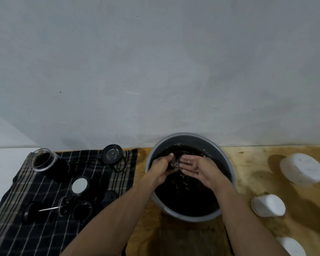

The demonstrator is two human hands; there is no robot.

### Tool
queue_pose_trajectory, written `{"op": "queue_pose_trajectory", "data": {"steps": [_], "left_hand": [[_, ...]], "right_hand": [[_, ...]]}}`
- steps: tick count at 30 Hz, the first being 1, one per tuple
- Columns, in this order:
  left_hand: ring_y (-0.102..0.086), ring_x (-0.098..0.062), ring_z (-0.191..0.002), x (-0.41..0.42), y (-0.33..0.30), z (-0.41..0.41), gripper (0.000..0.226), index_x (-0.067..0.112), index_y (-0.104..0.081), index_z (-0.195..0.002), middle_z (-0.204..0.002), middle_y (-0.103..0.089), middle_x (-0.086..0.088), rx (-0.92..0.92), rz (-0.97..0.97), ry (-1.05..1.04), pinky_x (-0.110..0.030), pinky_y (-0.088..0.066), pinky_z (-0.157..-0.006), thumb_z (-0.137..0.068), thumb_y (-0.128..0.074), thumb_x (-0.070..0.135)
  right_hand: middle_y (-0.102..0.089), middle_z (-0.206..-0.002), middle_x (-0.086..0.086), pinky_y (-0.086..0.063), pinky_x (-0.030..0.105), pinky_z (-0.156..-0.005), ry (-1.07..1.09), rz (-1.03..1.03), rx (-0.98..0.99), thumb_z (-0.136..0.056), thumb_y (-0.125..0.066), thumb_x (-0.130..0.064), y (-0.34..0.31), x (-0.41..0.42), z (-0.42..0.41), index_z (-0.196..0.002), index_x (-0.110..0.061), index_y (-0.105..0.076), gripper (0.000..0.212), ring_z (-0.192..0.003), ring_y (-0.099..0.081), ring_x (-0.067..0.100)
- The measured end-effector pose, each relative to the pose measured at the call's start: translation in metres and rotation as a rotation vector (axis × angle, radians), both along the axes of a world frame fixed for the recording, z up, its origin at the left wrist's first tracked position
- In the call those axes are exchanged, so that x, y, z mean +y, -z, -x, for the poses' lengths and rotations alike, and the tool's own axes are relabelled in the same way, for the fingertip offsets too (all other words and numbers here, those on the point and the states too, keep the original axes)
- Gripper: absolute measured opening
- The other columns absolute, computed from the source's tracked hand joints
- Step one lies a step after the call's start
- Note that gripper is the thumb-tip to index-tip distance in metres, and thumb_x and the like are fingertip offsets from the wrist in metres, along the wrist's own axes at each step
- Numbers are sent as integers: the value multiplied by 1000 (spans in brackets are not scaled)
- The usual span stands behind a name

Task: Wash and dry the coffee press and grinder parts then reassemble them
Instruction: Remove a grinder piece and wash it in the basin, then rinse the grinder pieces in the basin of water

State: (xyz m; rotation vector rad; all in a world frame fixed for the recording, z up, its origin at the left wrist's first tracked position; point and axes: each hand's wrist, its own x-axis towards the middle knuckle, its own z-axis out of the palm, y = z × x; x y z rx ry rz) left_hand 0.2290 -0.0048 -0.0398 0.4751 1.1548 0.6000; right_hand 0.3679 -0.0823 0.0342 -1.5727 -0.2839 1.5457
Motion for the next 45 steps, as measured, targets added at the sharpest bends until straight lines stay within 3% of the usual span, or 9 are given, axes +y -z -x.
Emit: {"op": "queue_pose_trajectory", "data": {"steps": [4, 8, 14, 22, 27, 31, 34, 39, 45], "left_hand": [[-70, -23, -85, -2, -4, 4, 32, 3, -68, -109, -99, -74, -10, 33, -34, 12, -32, -62, -70, -92, -77, 29], [-70, -23, -76, -4, -2, 4, 35, -2, -64, -106, -91, -72, -14, -47, -67, -56, -29, -60, -66, -87, -82, 22], [-70, -25, -81, -4, 1, 3, 18, -2, -66, -99, -89, -71, -14, -16, -129, -66, -31, -59, -66, -91, -76, 11], [-69, -24, -94, -5, 8, 4, 25, 15, -65, -114, -113, -70, -10, 281, -169, 79, -39, -61, -82, -92, -76, 17], [-67, -23, -60, -10, 7, 6, 54, 2, -48, -140, -97, -64, -4, 453, -65, 263, -32, -61, -58, -102, -61, 38], [-62, -23, -58, -10, 5, 5, 47, 3, -57, -122, -104, -68, -13, 453, -21, 276, -30, -56, -49, -102, -57, 46], [-62, -23, -63, -11, 3, 0, 37, 3, -62, -114, -101, -69, -14, 348, 5, 288, -28, -52, -49, -104, -56, 39], [-64, -25, -88, -10, -10, -2, 11, 7, -64, -110, -101, -67, -15, 56, -49, 142, -32, -59, -65, -104, -54, 6], [-68, -22, -116, -8, -19, 5, 43, 10, -73, -119, -118, -75, -10, 11, -417, 77, -34, -54, -103, -79, -83, -2]], "right_hand": [[-72, -101, 5, -61, 30, -71, -416, 53, -500, -98, -41, -1, 1, -1, 9, -132, -29, -66, 50, -81, -70, 18], [-58, -118, 4, -61, 34, -76, -772, 24, -761, -88, -48, -10, 6, -10, 13, -125, -78, -32, 80, -98, -65, 21], [-66, -122, 13, -61, 34, -74, -395, 29, -105, -90, -47, 9, 5, -16, 7, -139, -27, -62, 63, -90, -73, 24], [-70, -96, 13, -55, 34, -75, -301, 268, -728, -93, -52, -12, 30, -18, -16, -94, -19, -69, 18, -81, -65, 25], [-65, -107, 15, -59, 42, -88, -242, 376, -510, -89, -56, -16, 44, -18, -16, -113, -6, -61, 26, -97, -64, 31], [-68, -87, 10, -59, 35, -66, -121, 320, -308, -93, -63, -13, 48, -15, -7, -108, -5, -69, 18, -79, -66, 24], [-71, -102, 5, -60, 34, -75, -118, 224, -237, -98, -65, -22, 45, -11, 2, -104, -17, -71, 10, -93, -68, 19], [-73, -114, 5, -58, 35, -89, -123, 61, -203, -94, -69, -18, 31, -3, 8, -105, -18, -76, 13, -112, -65, 19], [-75, -116, 10, -55, 40, -91, 10, 22, -53, -88, -54, 1, 26, -2, -7, -121, -5, -70, 38, -113, -68, 22]]}}
